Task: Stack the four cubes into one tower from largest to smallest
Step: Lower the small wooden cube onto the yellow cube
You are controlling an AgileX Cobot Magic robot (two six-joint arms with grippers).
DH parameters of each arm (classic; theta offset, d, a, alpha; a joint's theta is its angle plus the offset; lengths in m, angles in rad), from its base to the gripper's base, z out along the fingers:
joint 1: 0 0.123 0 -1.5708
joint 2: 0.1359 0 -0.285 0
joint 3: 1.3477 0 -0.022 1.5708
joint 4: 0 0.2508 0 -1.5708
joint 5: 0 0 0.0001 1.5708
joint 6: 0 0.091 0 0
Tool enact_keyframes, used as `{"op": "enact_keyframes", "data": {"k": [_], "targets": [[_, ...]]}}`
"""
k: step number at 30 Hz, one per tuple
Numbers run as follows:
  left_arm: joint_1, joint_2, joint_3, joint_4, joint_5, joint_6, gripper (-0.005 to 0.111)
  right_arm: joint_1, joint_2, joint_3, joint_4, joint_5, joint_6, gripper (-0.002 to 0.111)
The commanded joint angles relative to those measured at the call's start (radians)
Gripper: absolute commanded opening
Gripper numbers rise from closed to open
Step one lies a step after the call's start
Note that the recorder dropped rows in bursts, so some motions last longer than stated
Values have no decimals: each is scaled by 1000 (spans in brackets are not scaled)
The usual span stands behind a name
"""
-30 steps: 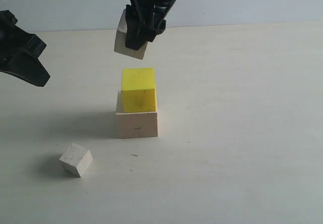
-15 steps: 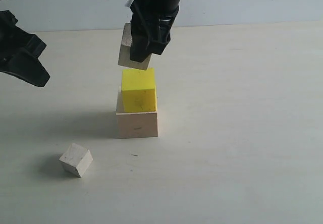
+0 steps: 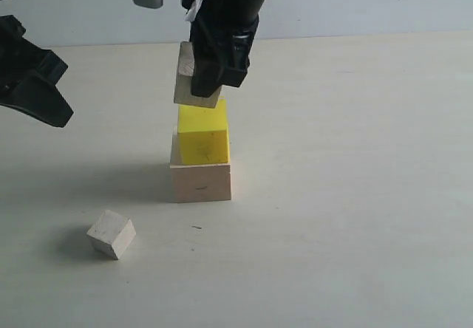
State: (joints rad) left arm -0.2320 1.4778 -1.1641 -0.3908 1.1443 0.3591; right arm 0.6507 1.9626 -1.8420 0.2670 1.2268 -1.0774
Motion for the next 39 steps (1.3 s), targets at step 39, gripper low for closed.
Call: {"op": "enact_keyframes", "data": {"k": [39], "targets": [[1, -1, 1, -3, 10, 25, 0, -1, -20, 75, -17, -6, 44, 0]]}}
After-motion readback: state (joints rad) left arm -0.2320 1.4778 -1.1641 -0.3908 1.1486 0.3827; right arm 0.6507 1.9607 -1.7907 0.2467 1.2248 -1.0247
